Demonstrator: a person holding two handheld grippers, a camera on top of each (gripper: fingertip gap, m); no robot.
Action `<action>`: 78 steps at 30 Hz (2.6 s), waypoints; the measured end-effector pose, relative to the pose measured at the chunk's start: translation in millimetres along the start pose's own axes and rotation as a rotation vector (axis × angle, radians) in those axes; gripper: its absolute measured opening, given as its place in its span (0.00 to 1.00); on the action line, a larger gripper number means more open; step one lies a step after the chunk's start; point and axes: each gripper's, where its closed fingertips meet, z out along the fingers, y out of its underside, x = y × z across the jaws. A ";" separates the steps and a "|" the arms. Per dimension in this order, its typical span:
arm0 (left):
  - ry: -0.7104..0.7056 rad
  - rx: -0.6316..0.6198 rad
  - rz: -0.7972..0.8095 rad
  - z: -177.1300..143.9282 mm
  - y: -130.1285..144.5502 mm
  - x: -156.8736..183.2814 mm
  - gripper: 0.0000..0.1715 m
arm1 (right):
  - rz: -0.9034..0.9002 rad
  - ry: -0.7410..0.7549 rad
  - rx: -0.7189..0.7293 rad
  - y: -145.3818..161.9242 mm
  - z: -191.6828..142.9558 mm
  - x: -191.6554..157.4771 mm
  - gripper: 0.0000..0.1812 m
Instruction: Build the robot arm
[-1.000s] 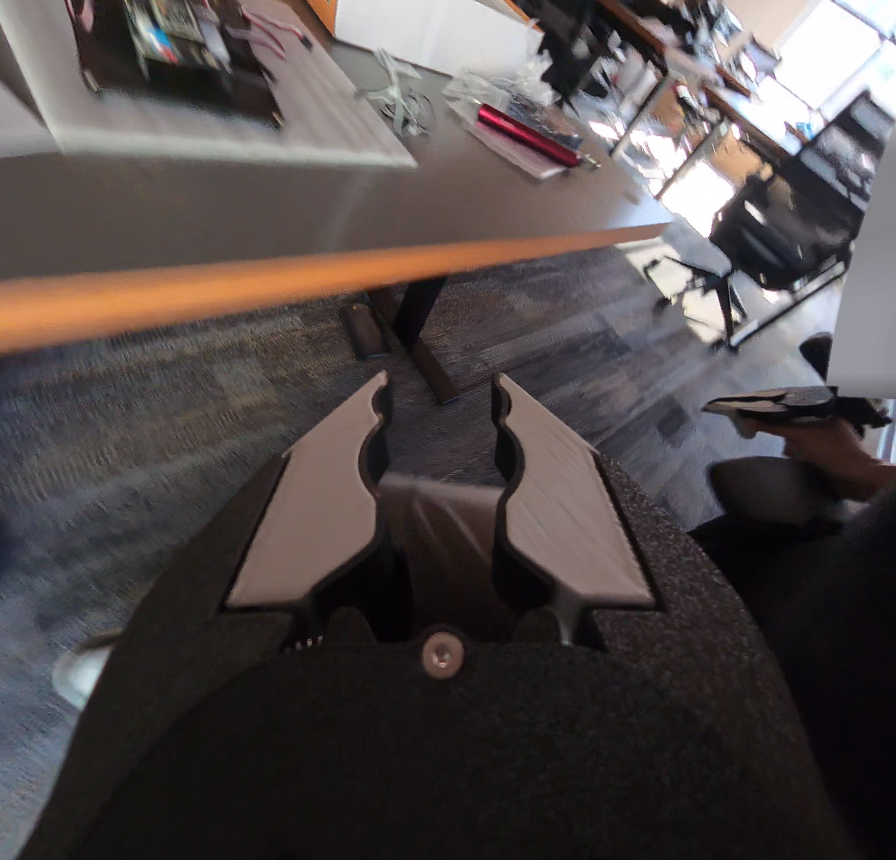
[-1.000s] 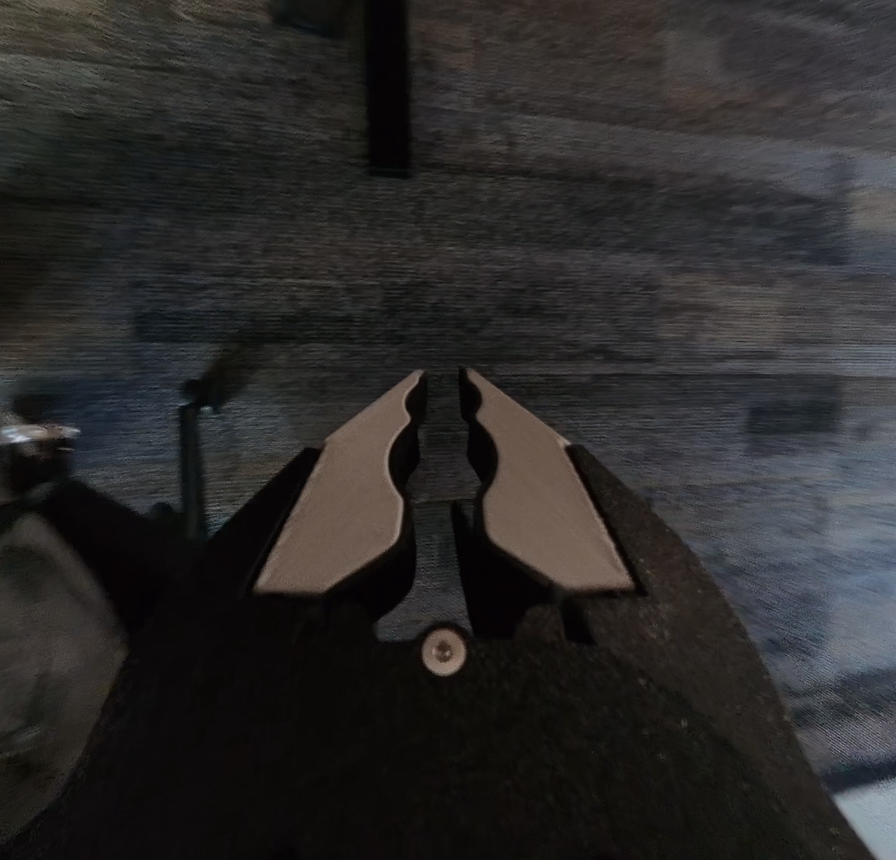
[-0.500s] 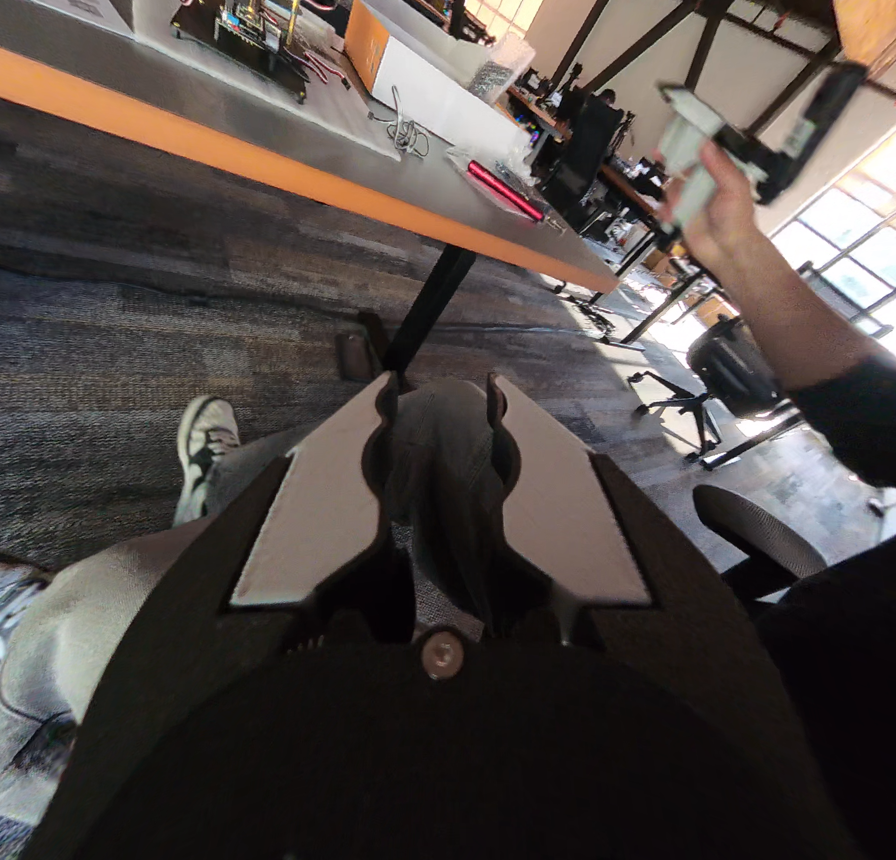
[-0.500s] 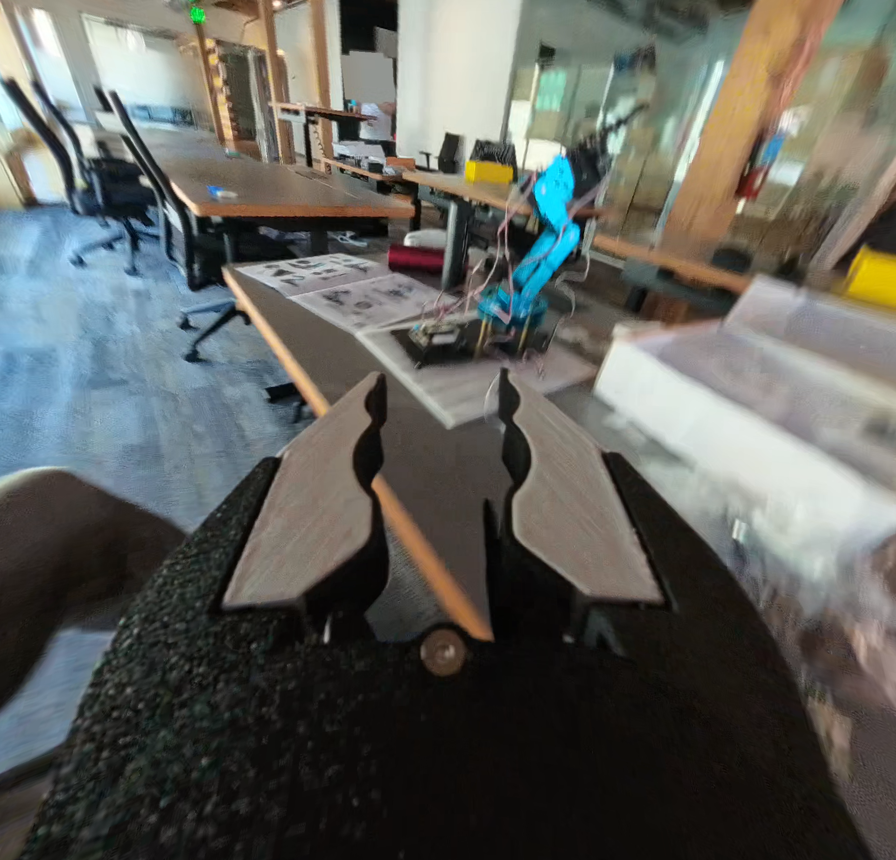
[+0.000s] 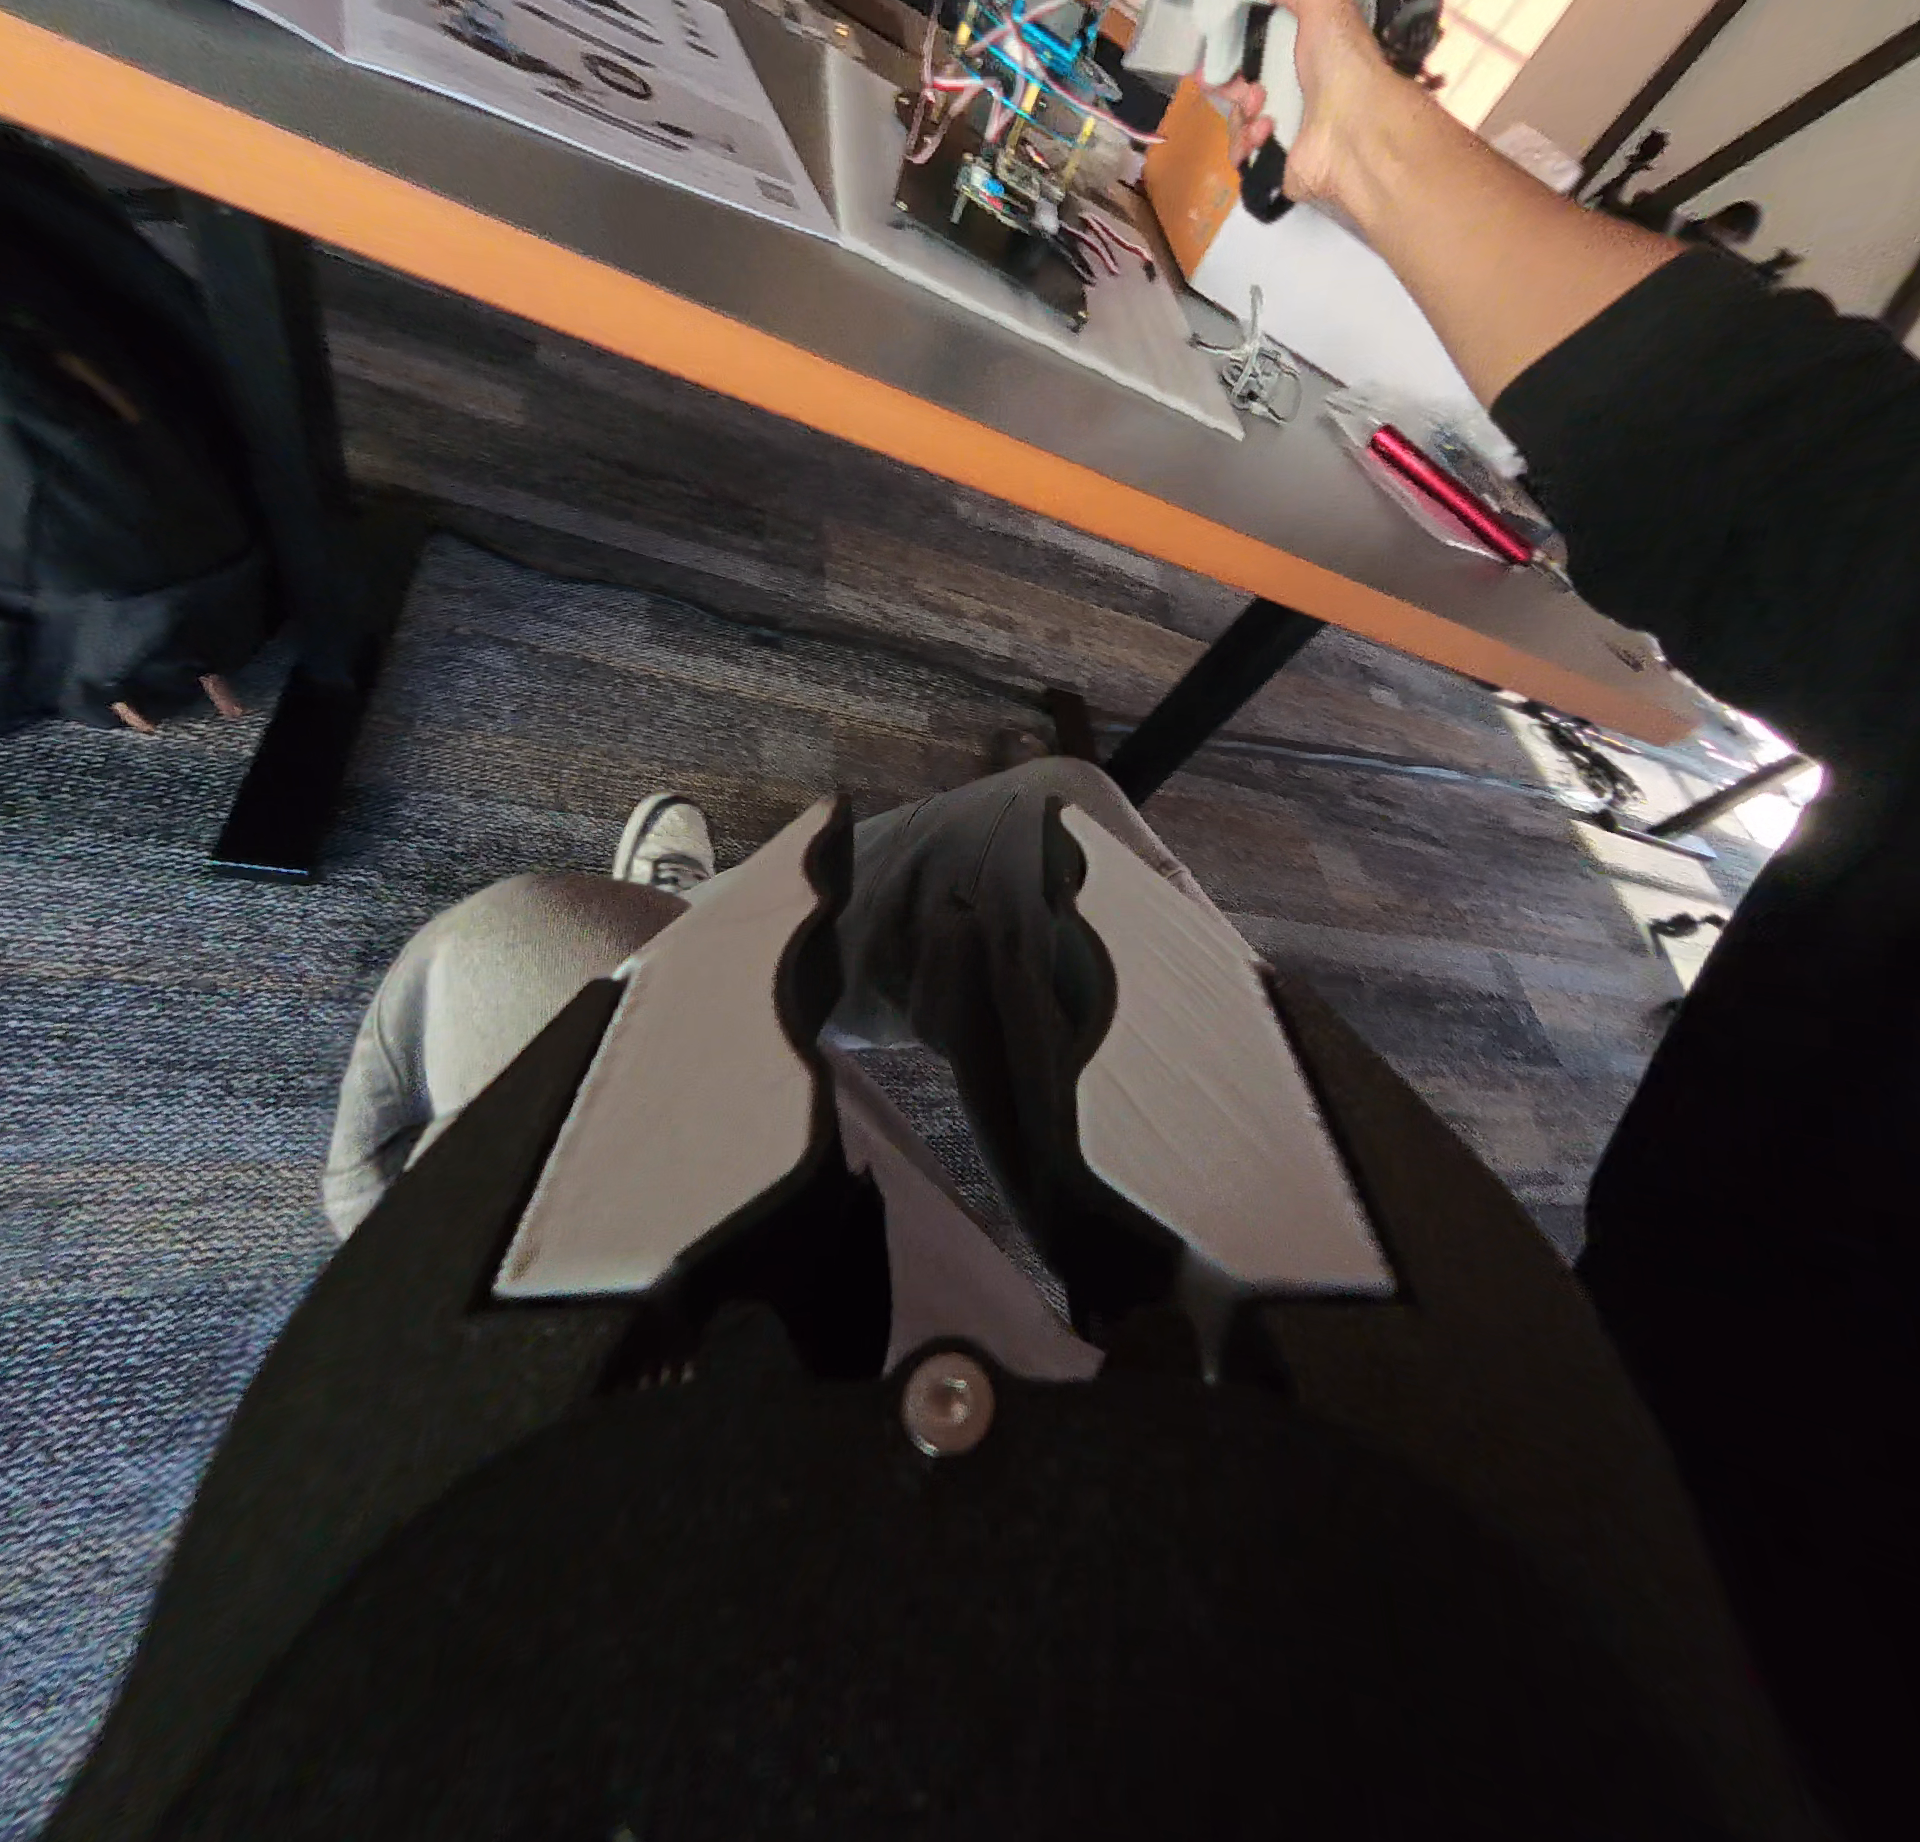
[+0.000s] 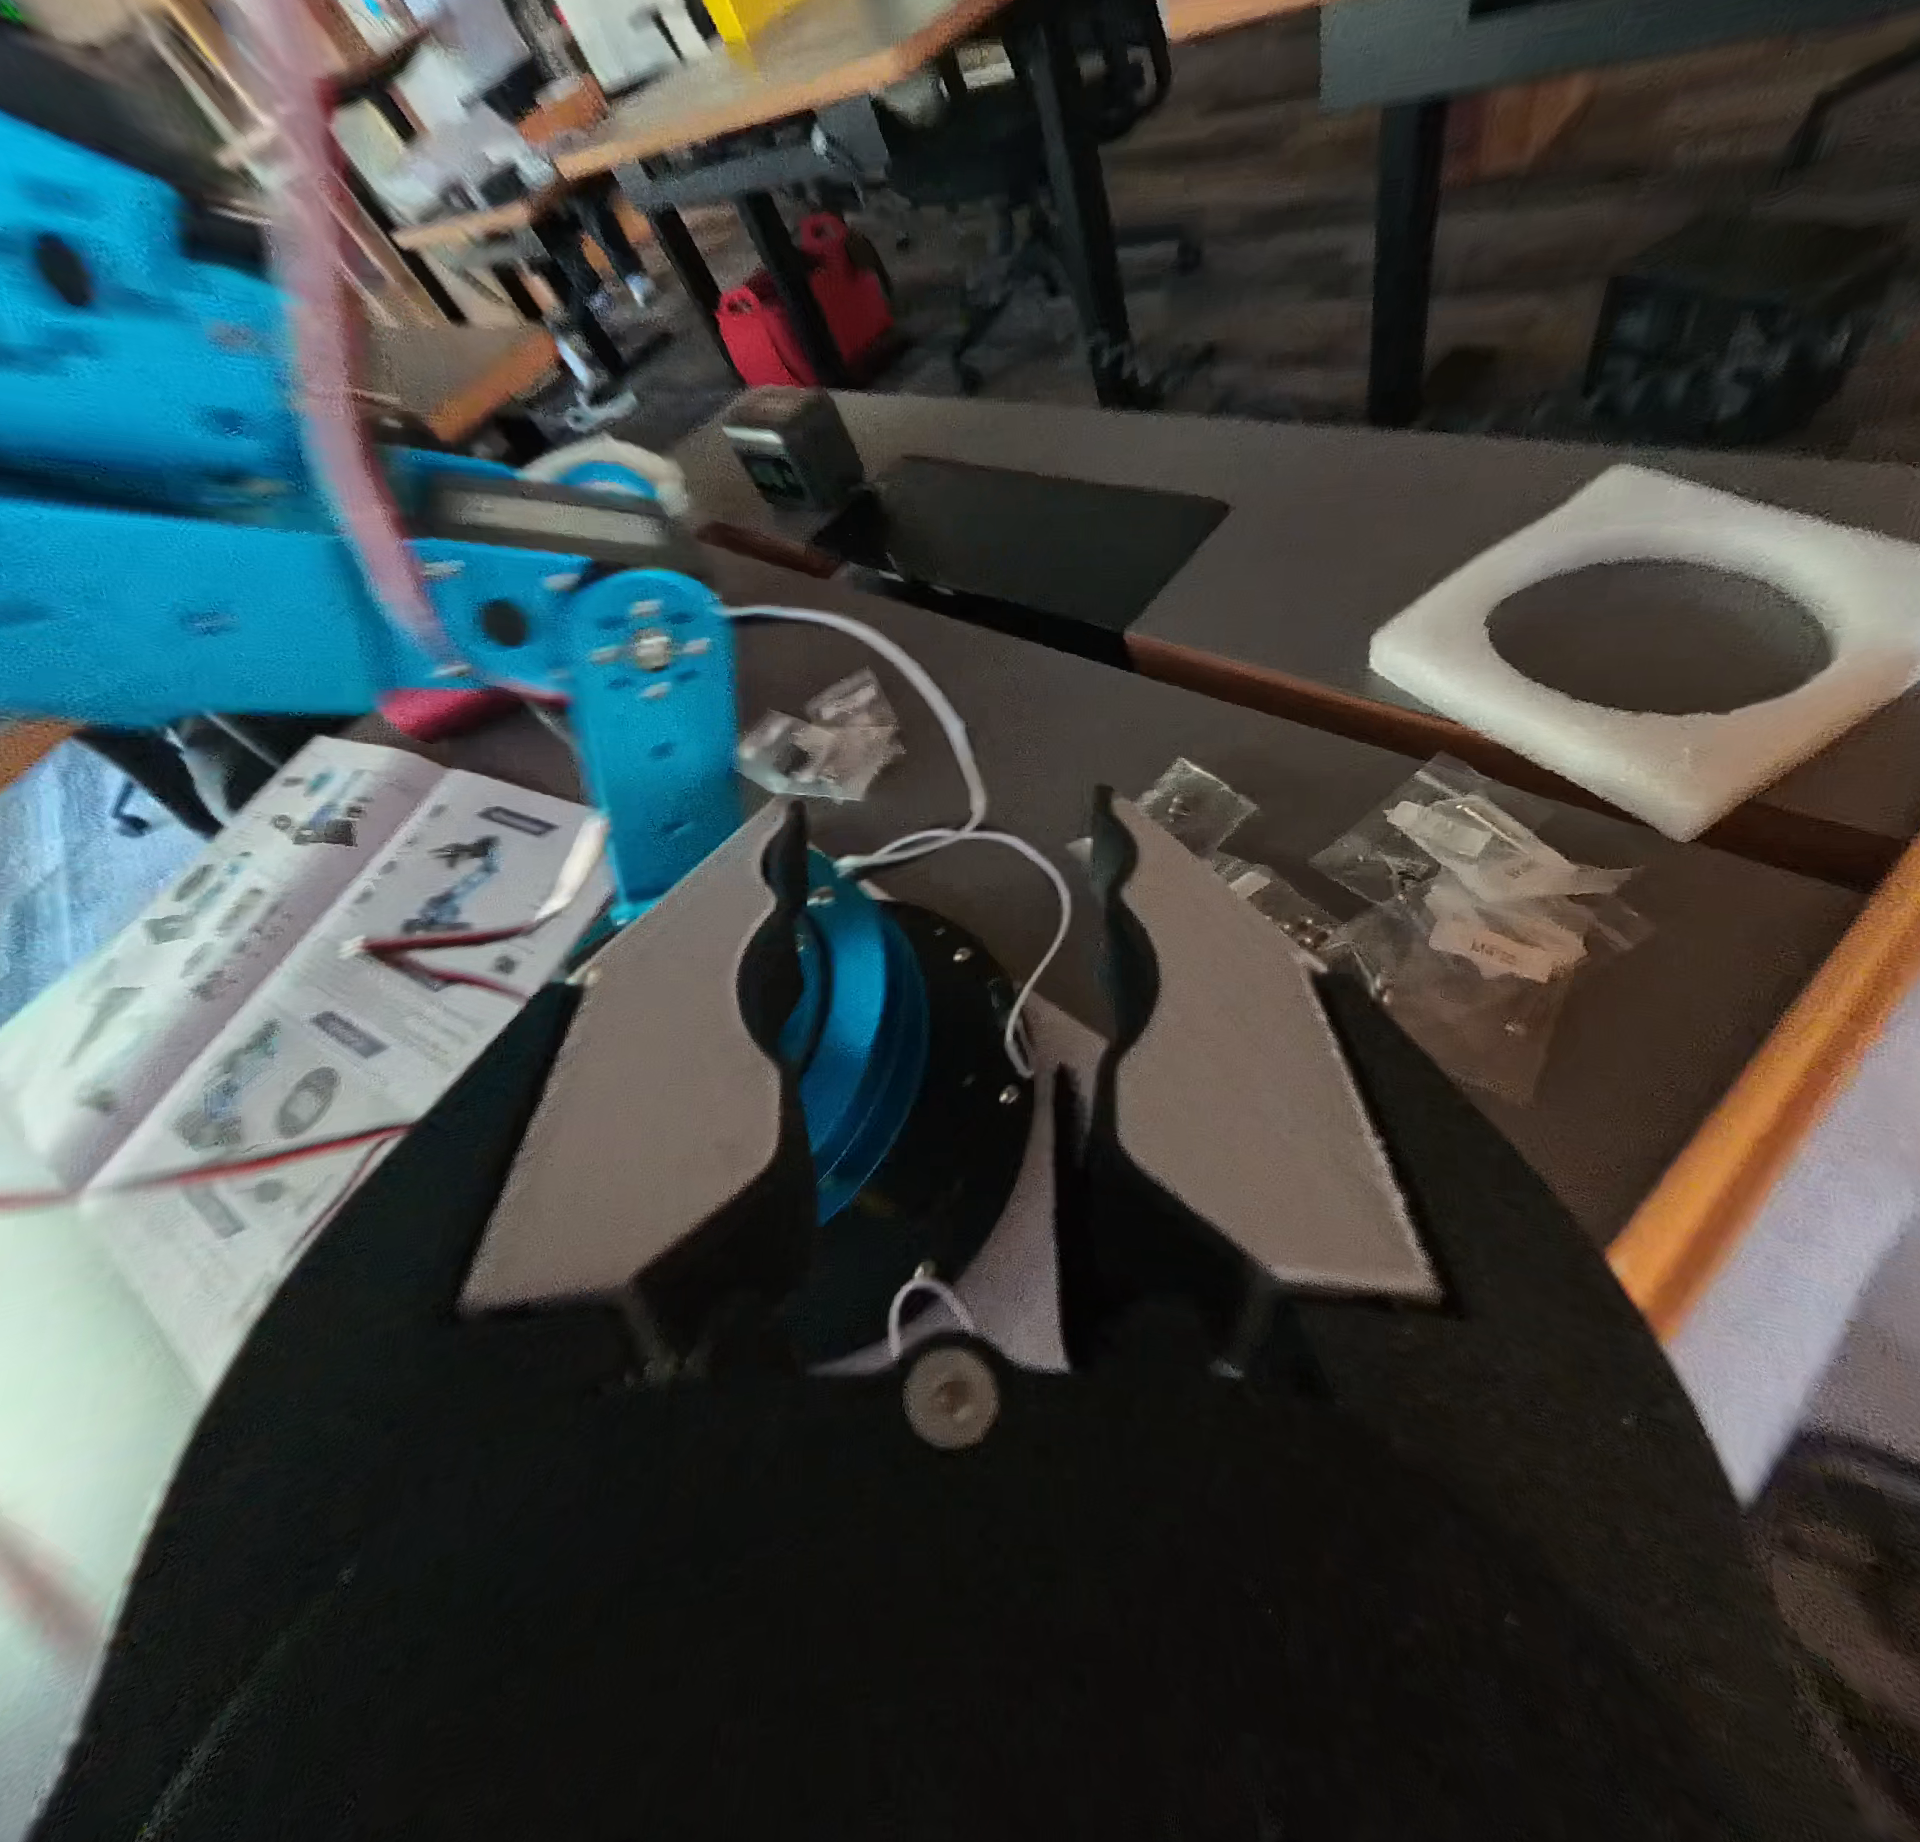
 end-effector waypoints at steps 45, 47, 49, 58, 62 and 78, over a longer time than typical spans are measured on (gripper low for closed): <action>0.571 -0.236 0.499 522.2 -302.7 146.1 0.50 | -0.048 -0.395 -0.101 15.2 -49.7 -74.8 0.22; 0.549 -0.237 0.451 538.8 -304.9 151.2 0.32 | -0.099 -0.442 -0.128 24.3 -52.0 -93.9 0.20; 0.586 -0.276 0.412 540.6 -302.4 156.8 0.00 | -0.149 -0.487 -0.183 37.3 -57.5 -109.1 0.18; 0.657 -0.349 0.396 480.9 -352.7 120.0 0.00 | -0.221 -0.393 -0.096 29.0 -65.4 -119.6 0.19; 0.668 -0.364 0.375 477.0 -369.9 115.2 0.00 | -0.573 -0.096 0.223 -28.6 -59.9 -111.4 0.26; 0.700 -0.307 0.513 478.3 -366.5 120.1 0.00 | -1.161 0.278 0.154 -51.4 -26.6 -107.6 0.16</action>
